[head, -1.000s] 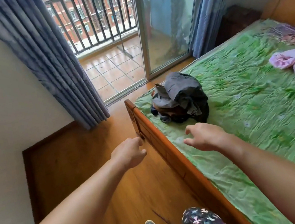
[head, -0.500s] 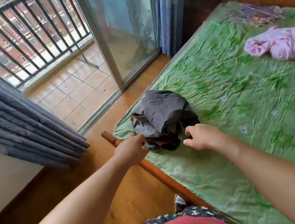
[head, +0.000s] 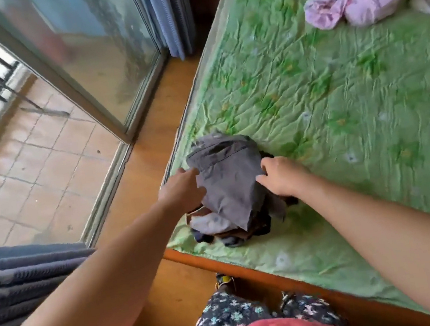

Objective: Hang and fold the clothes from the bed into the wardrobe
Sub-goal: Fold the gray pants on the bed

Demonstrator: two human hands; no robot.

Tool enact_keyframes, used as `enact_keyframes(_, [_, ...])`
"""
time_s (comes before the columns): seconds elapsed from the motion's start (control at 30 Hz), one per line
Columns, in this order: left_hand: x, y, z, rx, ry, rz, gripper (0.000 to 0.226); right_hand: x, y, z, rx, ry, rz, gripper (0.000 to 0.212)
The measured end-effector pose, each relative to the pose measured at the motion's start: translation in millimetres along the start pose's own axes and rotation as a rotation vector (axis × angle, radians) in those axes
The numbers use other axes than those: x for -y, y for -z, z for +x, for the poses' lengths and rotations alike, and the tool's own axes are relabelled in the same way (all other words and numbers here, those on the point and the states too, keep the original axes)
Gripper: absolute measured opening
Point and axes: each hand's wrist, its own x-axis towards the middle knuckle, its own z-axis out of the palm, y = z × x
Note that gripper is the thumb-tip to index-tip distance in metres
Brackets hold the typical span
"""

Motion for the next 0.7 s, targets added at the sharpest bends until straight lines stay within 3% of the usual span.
enact_keyframes(0.27, [27, -10, 127, 0.119, -0.149, -0.061, 0.078, 22, -34, 92, -0.037, -0.467, 0.502, 0.06])
enact_keyframes(0.4, [21, -18, 163, 0.313, -0.091, -0.157, 0.101, 18, -48, 114, -0.083, -0.622, 0.761, 0.032])
enact_keyframes(0.47, [15, -20, 169, 0.357, -0.074, -0.179, 0.092, 21, -53, 116, -0.091, -0.634, 0.952, 0.01])
enact_keyframes(0.57, [2, -19, 162, 0.391, -0.098, -0.262, 0.06, 34, -53, 107, -0.122, -0.543, 1.131, 0.016])
enact_keyframes(0.7, [-19, 2, 137, 0.366, -0.131, -0.478, 0.035, 43, -23, 79, -0.208, -0.525, 1.372, 0.004])
